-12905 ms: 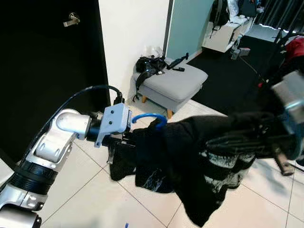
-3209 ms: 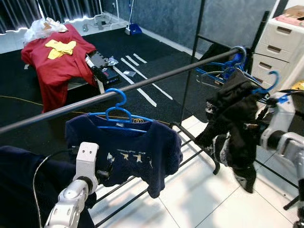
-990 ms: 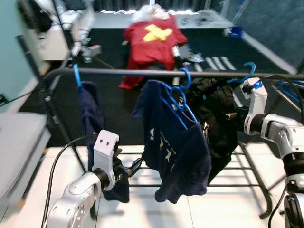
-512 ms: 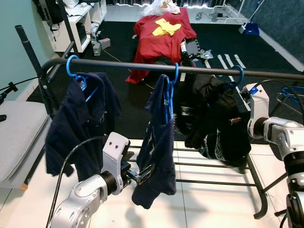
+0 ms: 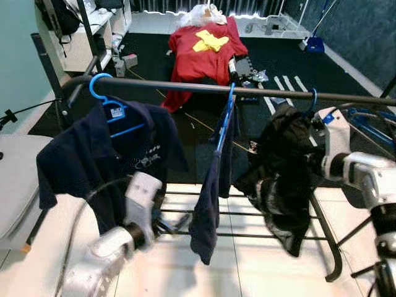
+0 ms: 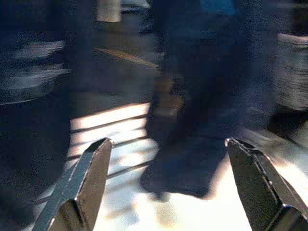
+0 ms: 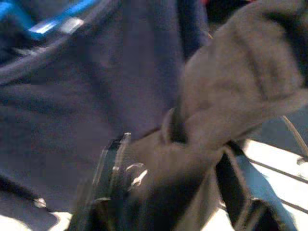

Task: Hang hanger

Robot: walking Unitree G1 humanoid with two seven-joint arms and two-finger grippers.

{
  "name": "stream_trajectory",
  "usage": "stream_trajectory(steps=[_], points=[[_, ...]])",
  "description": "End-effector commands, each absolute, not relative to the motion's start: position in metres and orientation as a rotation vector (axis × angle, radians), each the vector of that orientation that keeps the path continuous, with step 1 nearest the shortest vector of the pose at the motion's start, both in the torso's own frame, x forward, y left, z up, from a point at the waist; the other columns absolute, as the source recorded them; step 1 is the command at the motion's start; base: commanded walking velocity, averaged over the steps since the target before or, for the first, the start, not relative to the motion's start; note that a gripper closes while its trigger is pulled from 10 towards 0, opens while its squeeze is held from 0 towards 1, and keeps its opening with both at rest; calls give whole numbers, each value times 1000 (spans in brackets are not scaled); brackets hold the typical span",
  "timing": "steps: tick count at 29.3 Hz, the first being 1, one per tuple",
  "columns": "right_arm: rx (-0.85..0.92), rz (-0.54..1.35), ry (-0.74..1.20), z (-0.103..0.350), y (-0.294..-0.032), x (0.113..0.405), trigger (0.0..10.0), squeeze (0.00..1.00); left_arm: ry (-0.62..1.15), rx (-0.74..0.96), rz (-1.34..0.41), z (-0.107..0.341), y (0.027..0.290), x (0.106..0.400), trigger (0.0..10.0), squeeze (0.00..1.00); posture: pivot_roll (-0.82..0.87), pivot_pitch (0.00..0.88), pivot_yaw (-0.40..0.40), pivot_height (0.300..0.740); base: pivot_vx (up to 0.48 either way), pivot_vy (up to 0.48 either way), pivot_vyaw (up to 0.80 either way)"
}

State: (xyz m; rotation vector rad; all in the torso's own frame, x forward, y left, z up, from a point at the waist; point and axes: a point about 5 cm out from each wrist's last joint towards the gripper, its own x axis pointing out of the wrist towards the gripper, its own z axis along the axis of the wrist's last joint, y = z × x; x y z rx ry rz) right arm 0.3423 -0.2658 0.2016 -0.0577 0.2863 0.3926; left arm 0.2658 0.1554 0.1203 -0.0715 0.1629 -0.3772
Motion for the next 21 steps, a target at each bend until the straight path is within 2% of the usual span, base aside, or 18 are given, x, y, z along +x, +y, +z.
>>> stream_trajectory(steps=[1, 5, 7, 10, 11, 12, 13, 14, 17, 18, 21], points=[[-38, 405, 241, 208, -263, 341, 10000, 1000, 172, -79, -348, 115, 159, 266, 10000, 0, 28, 76, -67, 740, 0, 0, 0], [46, 455, 176, 190, -230, 311, 10000, 1000, 190, -98, -252, 97, 180, 262, 10000, 0, 17, 79, -66, 740, 0, 0, 0], [46, 455, 176, 190, -230, 311, 10000, 1000, 190, -98, -252, 97, 180, 262, 10000, 0, 17, 79, -66, 740, 0, 0, 0], [116, 315, 161, 158, -223, 283, 10000, 1000, 197, -129, -206, 83, 195, 249, 10000, 0, -4, 92, -71, 740, 0, 0, 0], [116, 315, 161, 158, -223, 283, 10000, 1000, 197, -129, -206, 83, 195, 249, 10000, 0, -4, 92, -71, 740, 0, 0, 0], [132, 249, 167, 143, -224, 270, 10000, 0, 203, -147, -191, 78, 198, 245, 10000, 0, -4, 92, -71, 740, 0, 0, 0], [132, 249, 167, 143, -224, 270, 10000, 0, 203, -147, -191, 78, 198, 245, 10000, 0, -4, 92, -71, 740, 0, 0, 0], [115, 121, 193, 117, -230, 244, 10000, 0, 198, -165, -161, 72, 201, 237, 10000, 0, -7, 99, -72, 740, 0, 0, 0], [115, 121, 193, 117, -230, 244, 10000, 0, 198, -165, -161, 72, 201, 237, 10000, 0, -7, 99, -72, 740, 0, 0, 0], [101, 69, 222, 103, -234, 233, 10000, 0, 200, -169, -154, 67, 201, 235, 10000, 0, -7, 103, -73, 740, 0, 0, 0], [93, 30, 248, 90, -240, 224, 10000, 0, 204, -167, -153, 64, 199, 233, 10000, 0, -5, 105, -68, 740, 0, 0, 0]])
